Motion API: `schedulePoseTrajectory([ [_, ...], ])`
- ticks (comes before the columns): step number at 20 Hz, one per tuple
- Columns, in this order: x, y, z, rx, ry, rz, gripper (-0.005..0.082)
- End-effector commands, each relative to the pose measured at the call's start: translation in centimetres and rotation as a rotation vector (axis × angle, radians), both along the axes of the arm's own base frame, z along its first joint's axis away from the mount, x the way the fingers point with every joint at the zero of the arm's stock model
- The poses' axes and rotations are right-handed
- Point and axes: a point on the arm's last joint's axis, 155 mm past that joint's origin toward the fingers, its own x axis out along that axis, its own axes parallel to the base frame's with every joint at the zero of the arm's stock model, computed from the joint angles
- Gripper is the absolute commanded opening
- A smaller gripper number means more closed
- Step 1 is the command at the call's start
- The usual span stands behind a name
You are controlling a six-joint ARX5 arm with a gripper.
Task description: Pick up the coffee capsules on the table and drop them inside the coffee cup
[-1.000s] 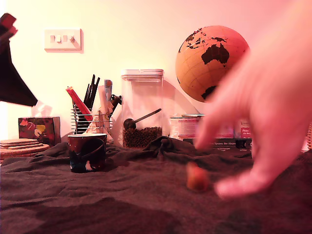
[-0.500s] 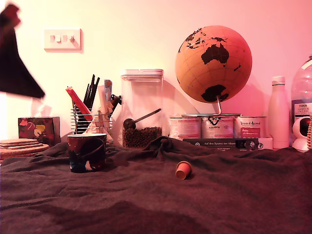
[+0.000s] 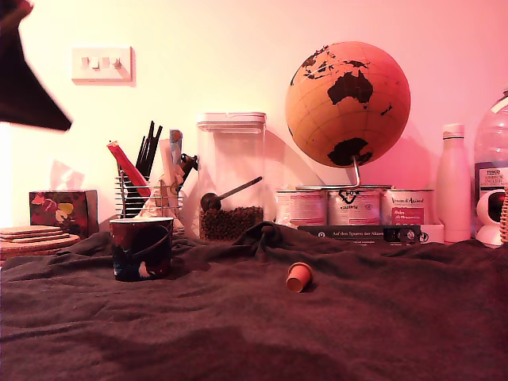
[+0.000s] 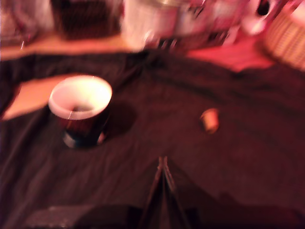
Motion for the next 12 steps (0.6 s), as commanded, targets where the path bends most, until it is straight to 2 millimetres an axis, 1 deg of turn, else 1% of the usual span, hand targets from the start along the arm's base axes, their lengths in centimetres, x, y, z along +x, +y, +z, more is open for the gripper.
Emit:
schedulePoseTrajectory([
  [1, 0.0, -0.4, -0.8, -0.001, 0.009, -0.012, -0.0023],
  [2, 0.1, -0.8, -0.8, -0.005, 0.007, -0.025, -0.0017],
  [3, 0.1, -1.3, -0.9, -0.009, 0.008, -0.043, 0.0015],
  [4, 0.1, -1.9, -1.0, -0.015, 0.009, -0.065, 0.0089],
  [5, 0.1, -2.6, -1.0, -0.021, 0.009, -0.089, 0.0227],
  [6, 0.3, -3.1, -1.0, -0.025, 0.001, -0.101, 0.0386],
  [7, 0.4, -3.7, -1.0, -0.021, -0.014, -0.119, 0.0491],
  [8, 0.5, -4.3, -0.9, -0.015, -0.031, -0.138, 0.053],
  [12, 0.8, -6.3, -0.9, -0.026, -0.068, -0.192, 0.053],
])
